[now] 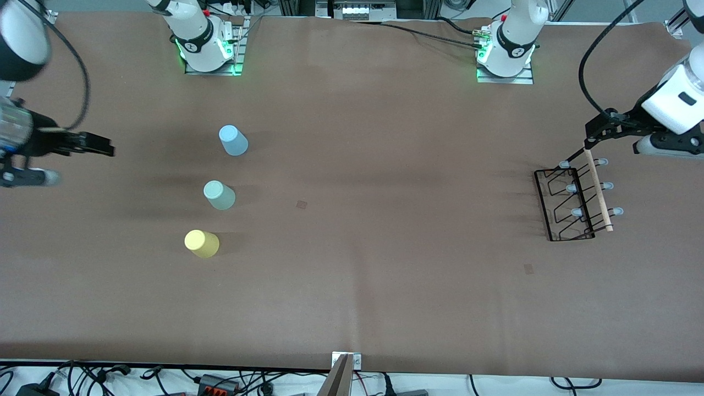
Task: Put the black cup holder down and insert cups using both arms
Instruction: 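Reach the right gripper to the teal cup while the left gripper reaches the rack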
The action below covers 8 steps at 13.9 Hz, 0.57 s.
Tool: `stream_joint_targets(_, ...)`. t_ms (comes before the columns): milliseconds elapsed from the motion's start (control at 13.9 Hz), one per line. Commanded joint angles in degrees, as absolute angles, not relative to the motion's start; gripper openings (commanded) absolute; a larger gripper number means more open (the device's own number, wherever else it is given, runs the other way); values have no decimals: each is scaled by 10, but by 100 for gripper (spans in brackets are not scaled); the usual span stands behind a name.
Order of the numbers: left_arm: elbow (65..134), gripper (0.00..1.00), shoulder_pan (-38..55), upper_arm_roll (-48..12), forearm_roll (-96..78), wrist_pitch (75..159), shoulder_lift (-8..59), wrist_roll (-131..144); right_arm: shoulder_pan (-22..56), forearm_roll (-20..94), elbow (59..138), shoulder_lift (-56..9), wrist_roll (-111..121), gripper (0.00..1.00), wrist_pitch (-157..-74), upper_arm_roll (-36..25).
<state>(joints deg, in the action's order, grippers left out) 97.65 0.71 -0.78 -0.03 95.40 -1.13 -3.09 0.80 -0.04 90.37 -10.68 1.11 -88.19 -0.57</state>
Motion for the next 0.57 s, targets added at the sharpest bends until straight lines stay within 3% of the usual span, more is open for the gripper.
stream_joint_targets(0,968,100,2,-3,-12,914,18,-40,36,-2,1020,-86,13,100,-992,-6)
stream_joint_targets(359,903,100,-18,3,-3,910,121,-43,54,2,1206,-55,-14,100,-1233,3)
stream_joint_targets(502,912,100,-48,3,16,925,146,-43,81,1,1234,-57,-64,100,-1285,3)
